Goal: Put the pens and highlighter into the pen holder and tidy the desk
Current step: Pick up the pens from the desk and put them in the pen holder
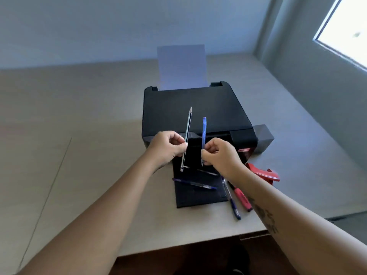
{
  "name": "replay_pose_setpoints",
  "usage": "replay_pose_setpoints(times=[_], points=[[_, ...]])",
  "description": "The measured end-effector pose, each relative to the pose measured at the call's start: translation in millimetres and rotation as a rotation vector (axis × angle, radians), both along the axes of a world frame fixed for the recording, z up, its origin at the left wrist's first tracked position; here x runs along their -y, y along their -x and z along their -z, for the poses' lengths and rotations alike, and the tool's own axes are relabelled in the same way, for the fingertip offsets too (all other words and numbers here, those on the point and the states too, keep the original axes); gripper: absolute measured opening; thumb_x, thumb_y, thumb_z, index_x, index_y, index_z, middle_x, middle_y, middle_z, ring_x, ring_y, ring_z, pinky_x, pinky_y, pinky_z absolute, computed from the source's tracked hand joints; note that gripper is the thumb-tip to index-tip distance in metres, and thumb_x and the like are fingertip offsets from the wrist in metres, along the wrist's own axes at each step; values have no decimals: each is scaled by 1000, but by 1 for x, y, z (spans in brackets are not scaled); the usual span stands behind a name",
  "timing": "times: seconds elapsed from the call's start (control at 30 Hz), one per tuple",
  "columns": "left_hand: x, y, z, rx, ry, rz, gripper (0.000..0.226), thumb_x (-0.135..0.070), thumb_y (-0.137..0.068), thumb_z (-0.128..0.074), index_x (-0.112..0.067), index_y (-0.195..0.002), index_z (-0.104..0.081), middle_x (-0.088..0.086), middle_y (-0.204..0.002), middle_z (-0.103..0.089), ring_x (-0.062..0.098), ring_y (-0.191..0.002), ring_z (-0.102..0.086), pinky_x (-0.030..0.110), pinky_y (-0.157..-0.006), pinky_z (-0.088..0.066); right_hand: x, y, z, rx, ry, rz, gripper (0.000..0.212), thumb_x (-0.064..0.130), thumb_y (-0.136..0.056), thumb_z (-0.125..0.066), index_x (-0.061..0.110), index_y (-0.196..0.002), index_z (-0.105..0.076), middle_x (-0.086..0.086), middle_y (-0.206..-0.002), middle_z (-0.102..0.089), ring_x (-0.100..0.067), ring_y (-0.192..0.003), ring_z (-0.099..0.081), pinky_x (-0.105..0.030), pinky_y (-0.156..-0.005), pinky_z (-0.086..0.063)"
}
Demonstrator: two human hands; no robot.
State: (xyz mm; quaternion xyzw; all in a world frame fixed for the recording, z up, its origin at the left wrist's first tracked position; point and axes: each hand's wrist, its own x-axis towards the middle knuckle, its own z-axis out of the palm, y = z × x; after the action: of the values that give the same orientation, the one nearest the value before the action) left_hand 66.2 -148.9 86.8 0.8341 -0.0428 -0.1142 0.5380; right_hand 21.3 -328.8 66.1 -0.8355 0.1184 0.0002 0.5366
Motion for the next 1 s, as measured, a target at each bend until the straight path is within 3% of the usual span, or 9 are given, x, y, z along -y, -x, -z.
replay_pose_setpoints(times=[0.1, 0.2, 0.33, 0.47, 0.63, 0.8, 0.9, 1.0], points=[[46, -20, -22, 73, 47, 30, 13, -12, -82, -73, -1, -85, -68, 9, -75, -70, 19, -67, -67, 35, -75, -61, 50, -17, -23, 61, 8, 55, 11, 10, -78, -69, 13, -74, -59, -7, -70, -67, -19, -60, -65, -39, -62, -62], [103, -42, -35, 109, 81, 61, 12, -13, -83, -72, -2, -85, -67, 12, -75, -70, 20, -68, -67, 36, -74, -61, 114, -33, -43, 101, 56, 111, 13, 10, -77, -68, 18, -76, -58, -2, -71, -66, -20, -59, -62, -27, -56, -53], [182, -62, -42, 155, 63, 70, 15, -23, -79, -72, -10, -83, -67, 16, -84, -75, 34, -80, -72, 46, -81, -60, 194, -57, -54, 113, -3, 122, 19, 6, -77, -65, 24, -83, -59, -5, -78, -62, -27, -68, -64, -45, -68, -59], [249, -74, -37, 169, 3, 44, 14, -21, -81, -70, -11, -86, -63, 12, -85, -73, 29, -80, -71, 45, -79, -60, 259, -77, -42, 51, -12, 111, 8, 16, -83, -63, 22, -78, -63, -2, -73, -65, -33, -79, -70, -54, -82, -58], [293, -85, -18, 160, -95, 15, 17, -19, -79, -68, -14, -88, -54, 3, -80, -66, 16, -67, -65, 34, -67, -57, 298, -95, -12, -16, 86, 7, 16, 16, -87, -61, 27, -76, -61, -7, -80, -69, -32, -84, -67, -53, -84, -56], [313, -90, 2, 83, -347, 12, 14, -18, -79, -67, -8, -88, -61, 5, -83, -70, 21, -76, -66, 31, -68, -52, 306, -105, 10, -67, 81, -103, 3, 11, -90, -60, 13, -88, -61, -15, -79, -67, -31, -76, -65, -53, -80, -56], [324, -90, 9, 43, -488, 94, 13, -18, -82, -65, -17, -75, -55, 0, -78, -63, 14, -66, -57, 25, -57, -42, 305, -111, 21, -126, 117, -148, 11, 14, -92, -60, 5, -97, -66, -18, -90, -70, -33, -85, -68, -48, -84, -57], [330, -92, 17, 8, -546, 102, 15, -17, -83, -66, -17, -73, -55, 5, -84, -65, 18, -71, -58, 27, -62, -43, 303, -113, 33, -179, 148, -177, 13, 16, -91, -62, 5, -97, -67, -18, -92, -70, -34, -87, -67, -50, -86, -55]])
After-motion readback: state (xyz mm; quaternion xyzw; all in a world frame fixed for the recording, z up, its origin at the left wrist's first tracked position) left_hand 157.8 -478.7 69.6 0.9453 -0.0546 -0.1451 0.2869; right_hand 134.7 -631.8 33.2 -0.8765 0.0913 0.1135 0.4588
